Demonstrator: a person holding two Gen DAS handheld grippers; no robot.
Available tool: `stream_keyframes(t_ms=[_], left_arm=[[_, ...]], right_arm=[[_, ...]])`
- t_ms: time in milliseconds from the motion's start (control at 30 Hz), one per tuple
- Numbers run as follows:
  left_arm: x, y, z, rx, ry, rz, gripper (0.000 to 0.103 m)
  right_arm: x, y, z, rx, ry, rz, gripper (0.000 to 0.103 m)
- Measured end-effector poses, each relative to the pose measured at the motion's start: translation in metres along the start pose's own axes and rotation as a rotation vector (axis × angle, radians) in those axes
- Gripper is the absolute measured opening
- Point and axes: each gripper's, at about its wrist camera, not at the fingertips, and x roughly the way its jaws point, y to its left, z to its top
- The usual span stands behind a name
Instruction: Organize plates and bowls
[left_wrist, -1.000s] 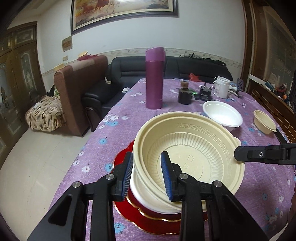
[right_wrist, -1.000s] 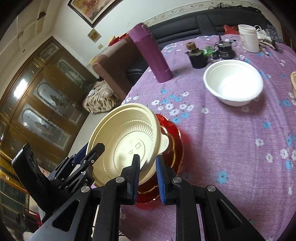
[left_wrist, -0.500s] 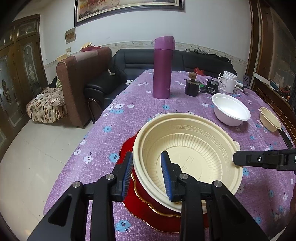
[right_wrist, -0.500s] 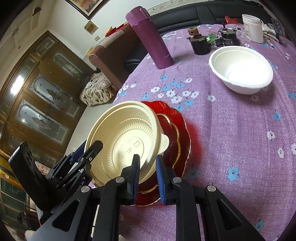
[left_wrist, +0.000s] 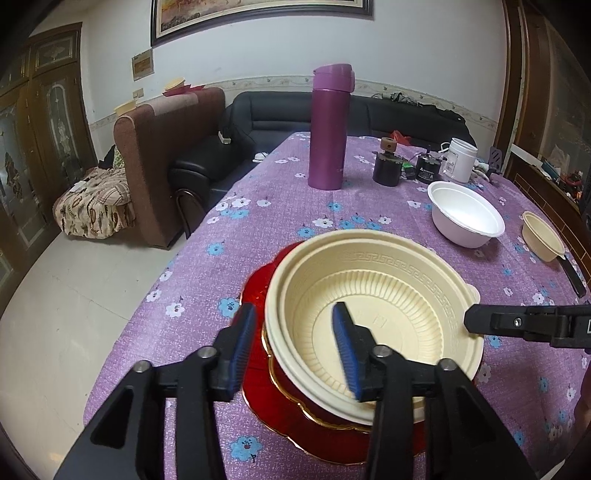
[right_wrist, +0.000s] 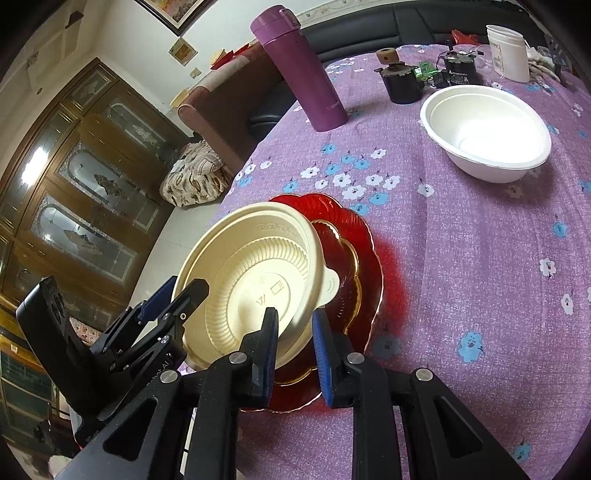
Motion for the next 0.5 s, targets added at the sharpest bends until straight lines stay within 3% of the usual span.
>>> stream_keyframes(t_ms=[233, 500], left_arm=[[-0.010, -0.001, 0.003, -0.005, -0.023, 0.004, 0.048], [-0.041, -0.030, 0.011, 0.051, -0.087, -0.062, 0.049]], right_arm=[[-0.015, -0.004, -0.004, -0.002, -0.020, 0.023, 0.022], [-0.059, -0.039, -0.006, 0.068, -0.109, 0.035, 0.022]])
